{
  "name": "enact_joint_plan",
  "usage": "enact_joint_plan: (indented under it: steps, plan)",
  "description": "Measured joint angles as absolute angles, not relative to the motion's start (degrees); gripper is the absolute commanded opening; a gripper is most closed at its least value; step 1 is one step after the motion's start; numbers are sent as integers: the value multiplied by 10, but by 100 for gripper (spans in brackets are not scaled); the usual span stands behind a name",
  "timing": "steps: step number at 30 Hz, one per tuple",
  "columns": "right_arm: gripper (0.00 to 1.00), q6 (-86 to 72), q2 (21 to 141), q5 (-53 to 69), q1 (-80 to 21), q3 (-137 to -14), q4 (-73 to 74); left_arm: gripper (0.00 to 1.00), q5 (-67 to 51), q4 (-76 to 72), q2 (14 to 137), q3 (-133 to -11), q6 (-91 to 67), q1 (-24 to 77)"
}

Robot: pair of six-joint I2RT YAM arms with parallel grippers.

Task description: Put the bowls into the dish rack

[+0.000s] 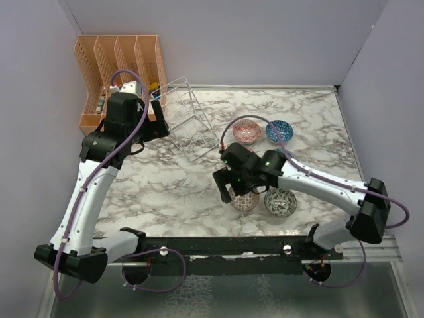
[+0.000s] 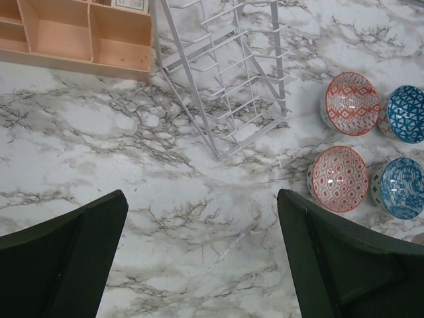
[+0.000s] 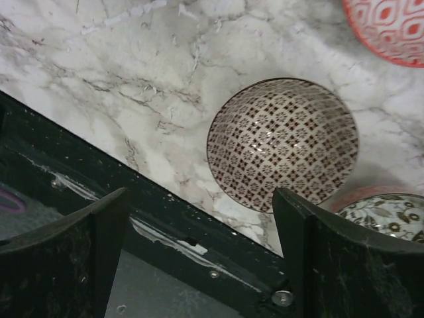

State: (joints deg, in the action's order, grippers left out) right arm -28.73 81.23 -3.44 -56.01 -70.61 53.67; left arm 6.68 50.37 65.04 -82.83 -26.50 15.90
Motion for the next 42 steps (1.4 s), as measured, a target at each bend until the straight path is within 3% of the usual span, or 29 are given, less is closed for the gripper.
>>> enact_joint_plan:
  steps: [6,11,20,25,28,31,32,42]
  plan:
    - [81,-366,883,-71,-618,-711,543,99,64,517,649,-825,-287,163]
    - [59,-408,928,-110,-620,-711,546,99,62,527,641,-815,-305,163]
    - [53,-434,980,-131,-634,-713,539,99,57,551,604,-814,-327,163]
    - [34,-449,1016,-141,-648,-721,540,99,57,558,571,-811,-335,163]
    - [30,-455,1030,-157,-651,-732,549,99,57,563,563,-811,-338,163]
    - [8,-458,1045,-179,-652,-759,563,99,57,569,562,-811,-338,163]
    - [5,-460,1048,-185,-653,-764,568,99,57,571,562,-811,-338,163]
    - [1,-465,1053,-218,-657,-779,601,99,57,587,553,-804,-335,163]
